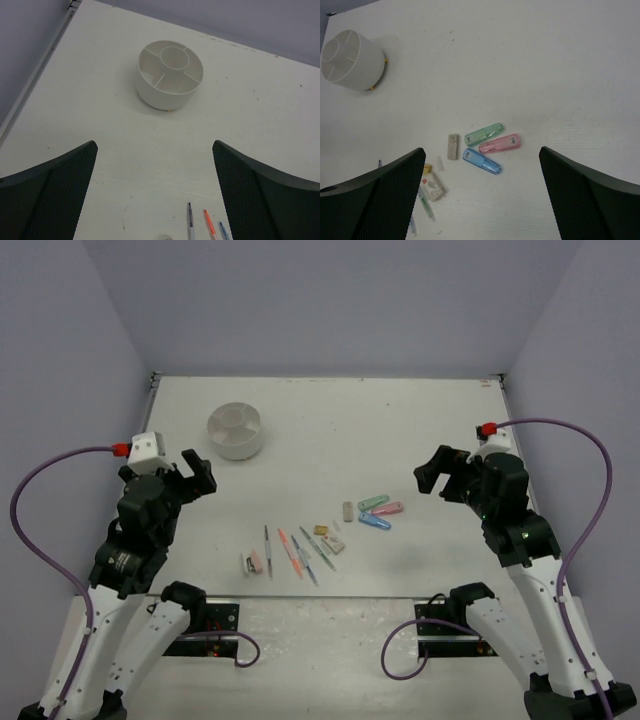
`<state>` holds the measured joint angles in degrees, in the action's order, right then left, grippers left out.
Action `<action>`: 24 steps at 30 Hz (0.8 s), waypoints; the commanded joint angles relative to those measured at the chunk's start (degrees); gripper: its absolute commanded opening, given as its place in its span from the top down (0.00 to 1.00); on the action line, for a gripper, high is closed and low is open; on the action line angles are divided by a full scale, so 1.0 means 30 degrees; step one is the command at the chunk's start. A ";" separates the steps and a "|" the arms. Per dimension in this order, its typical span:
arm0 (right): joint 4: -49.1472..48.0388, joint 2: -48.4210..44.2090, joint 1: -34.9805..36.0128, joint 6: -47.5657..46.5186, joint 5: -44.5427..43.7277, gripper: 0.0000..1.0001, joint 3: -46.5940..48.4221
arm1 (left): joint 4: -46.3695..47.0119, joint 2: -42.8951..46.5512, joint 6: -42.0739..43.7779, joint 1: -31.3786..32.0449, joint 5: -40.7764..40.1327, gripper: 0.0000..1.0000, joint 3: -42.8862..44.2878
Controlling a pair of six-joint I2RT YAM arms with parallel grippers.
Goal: Sort the stationery into containers
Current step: Pick up the pen from the center of the board.
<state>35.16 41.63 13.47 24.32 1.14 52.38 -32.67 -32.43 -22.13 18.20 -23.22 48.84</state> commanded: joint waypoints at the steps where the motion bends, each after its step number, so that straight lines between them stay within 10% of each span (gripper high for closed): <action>1: -0.0500 -0.0157 -0.0009 0.0440 -0.0683 0.01 0.0510 | 0.0549 0.0352 0.0023 0.0116 -0.0102 0.00 -0.0273; 17: -0.4393 -0.3759 -0.0036 0.3053 -0.1024 0.01 -0.1729 | 0.0724 0.0759 0.0084 0.0116 0.0279 0.00 -0.0400; 24: -0.1952 0.0035 0.0913 0.1289 0.0907 0.01 0.0163 | 0.0871 0.0429 0.0170 0.0113 0.0651 0.00 -0.0405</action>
<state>26.65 34.18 13.72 31.06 0.91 48.78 -32.27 -30.45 -22.11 18.20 -22.54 47.84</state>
